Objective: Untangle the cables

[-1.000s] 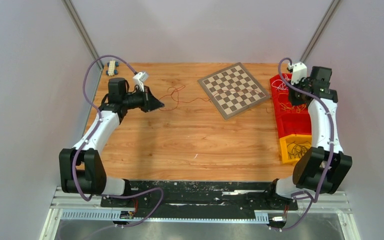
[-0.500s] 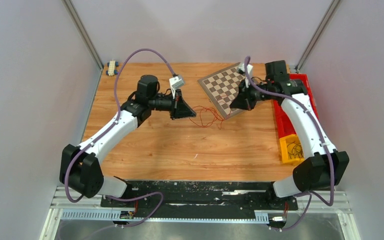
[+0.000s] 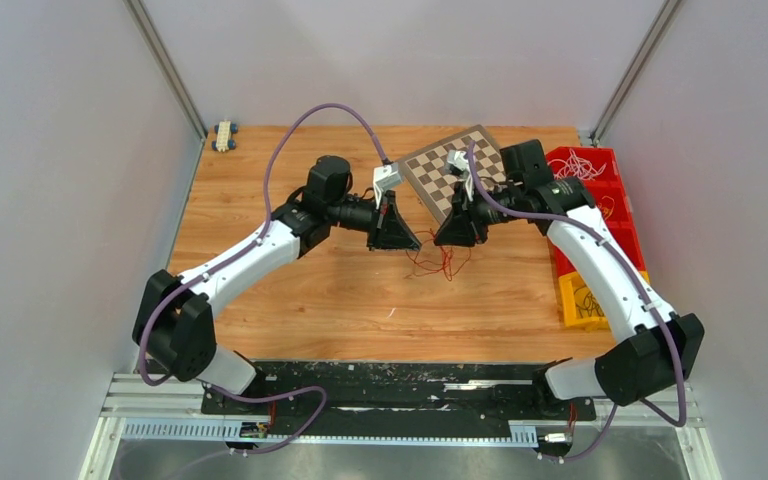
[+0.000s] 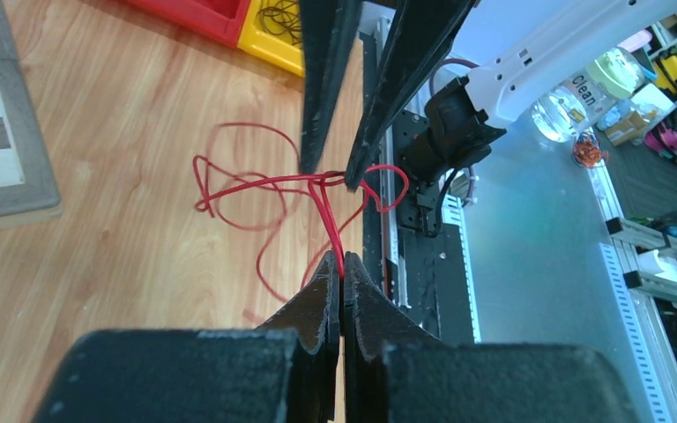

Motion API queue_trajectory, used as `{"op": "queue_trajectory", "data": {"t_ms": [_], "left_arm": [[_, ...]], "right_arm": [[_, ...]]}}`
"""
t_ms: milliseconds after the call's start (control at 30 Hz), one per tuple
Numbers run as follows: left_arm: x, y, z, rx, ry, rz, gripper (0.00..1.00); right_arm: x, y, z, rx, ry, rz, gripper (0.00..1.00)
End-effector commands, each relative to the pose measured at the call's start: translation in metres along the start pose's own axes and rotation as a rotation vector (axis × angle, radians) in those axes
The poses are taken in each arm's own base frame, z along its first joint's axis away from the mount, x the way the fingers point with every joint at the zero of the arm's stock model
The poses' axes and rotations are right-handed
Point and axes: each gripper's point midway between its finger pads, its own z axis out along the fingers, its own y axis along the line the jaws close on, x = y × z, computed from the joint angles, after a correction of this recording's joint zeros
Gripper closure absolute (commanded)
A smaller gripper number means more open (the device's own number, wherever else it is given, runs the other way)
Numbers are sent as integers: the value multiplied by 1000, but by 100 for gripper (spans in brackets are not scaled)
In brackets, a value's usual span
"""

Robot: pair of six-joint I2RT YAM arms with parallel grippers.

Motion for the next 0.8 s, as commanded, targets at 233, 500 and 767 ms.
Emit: {"op": "queue_trajectory", "data": {"t_ms": [233,500,767], "left_arm": [[-29,-20,14,83,-29,85,100],[-29,-16,14,58,-29,81,100],[-13,4,-10,-101,-4,33,25]], "right_arm": [[-2,-5,11,-25,-29,-19,67],[3,-10,1,68,-13,-70,100],[0,-46,-55,289,-70,-49,100]]}}
